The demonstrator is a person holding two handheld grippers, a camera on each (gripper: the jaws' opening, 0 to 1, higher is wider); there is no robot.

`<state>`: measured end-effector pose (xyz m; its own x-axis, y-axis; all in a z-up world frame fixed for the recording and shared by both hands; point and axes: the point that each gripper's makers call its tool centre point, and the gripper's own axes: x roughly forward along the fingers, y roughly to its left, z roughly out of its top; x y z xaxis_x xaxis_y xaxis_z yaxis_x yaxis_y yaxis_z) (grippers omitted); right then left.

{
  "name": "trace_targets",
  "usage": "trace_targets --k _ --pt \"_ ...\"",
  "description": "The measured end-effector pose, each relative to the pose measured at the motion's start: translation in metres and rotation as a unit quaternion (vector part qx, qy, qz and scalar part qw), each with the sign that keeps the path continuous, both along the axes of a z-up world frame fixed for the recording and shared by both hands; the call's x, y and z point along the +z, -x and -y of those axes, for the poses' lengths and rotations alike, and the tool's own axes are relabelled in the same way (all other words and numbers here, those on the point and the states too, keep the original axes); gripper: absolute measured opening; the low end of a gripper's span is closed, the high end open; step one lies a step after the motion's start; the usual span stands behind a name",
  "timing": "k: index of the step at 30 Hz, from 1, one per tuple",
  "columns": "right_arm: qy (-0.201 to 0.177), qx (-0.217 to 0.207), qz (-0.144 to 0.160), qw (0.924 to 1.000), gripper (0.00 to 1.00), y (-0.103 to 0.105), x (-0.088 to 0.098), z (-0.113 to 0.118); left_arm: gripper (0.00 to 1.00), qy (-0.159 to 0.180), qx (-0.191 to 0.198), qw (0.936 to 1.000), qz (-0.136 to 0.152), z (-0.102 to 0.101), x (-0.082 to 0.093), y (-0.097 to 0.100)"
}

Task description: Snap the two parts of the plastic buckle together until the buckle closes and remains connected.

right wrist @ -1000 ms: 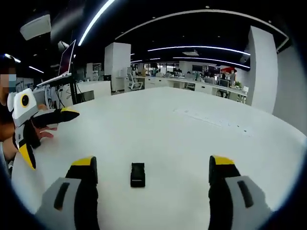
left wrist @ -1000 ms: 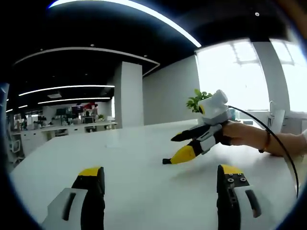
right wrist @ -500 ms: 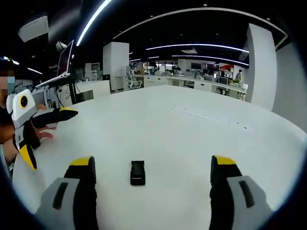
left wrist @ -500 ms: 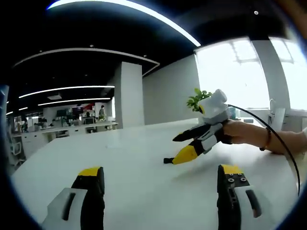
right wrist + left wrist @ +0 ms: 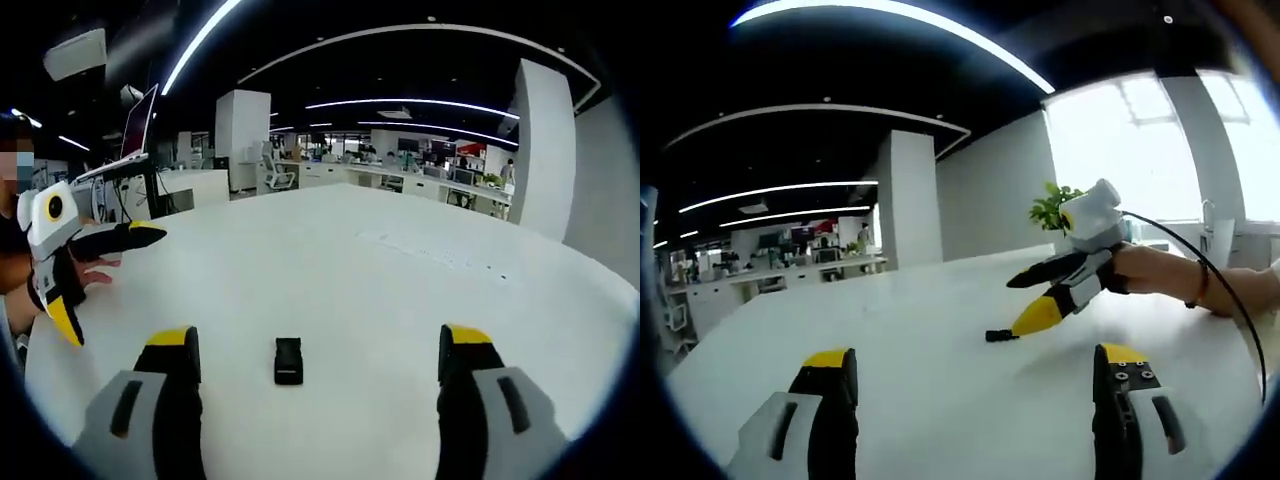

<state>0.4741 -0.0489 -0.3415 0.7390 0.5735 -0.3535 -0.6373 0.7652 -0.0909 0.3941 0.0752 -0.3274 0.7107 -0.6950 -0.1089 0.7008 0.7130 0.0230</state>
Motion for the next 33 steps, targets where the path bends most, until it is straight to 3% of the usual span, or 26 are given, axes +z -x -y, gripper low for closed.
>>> trace_targets --k 4,10,13,17,20,28,33 --pt "0.006 -0.004 0.006 1.0 1.0 -0.005 0.007 0.007 0.99 -0.011 -0.005 0.9998 -0.015 0.0 -0.003 0.002" --pt "0.001 0.003 0.014 0.9999 1.0 0.014 0.016 0.004 0.99 -0.003 0.004 1.0 0.002 -0.009 0.008 0.0" --pt "-0.006 0.006 0.023 0.9997 1.0 0.028 0.021 0.001 0.99 0.0 -0.001 0.9999 -0.016 -0.007 0.006 0.002" --pt "-0.017 0.015 0.035 0.9991 1.0 0.028 0.032 -0.001 0.99 0.016 -0.015 0.999 -0.039 -0.002 0.004 0.011" --pt "-0.009 0.015 0.05 0.9986 1.0 0.04 0.038 0.0 0.99 0.024 -0.013 0.9991 -0.032 -0.002 0.009 0.018" --pt "-0.022 0.013 0.083 0.9962 1.0 0.045 0.052 0.01 0.99 0.032 -0.004 0.999 -0.031 -0.011 0.011 0.018" --pt "-0.022 0.005 0.102 0.9945 1.0 0.059 0.059 0.018 0.99 0.03 -0.016 0.9991 -0.023 -0.006 0.014 0.024"
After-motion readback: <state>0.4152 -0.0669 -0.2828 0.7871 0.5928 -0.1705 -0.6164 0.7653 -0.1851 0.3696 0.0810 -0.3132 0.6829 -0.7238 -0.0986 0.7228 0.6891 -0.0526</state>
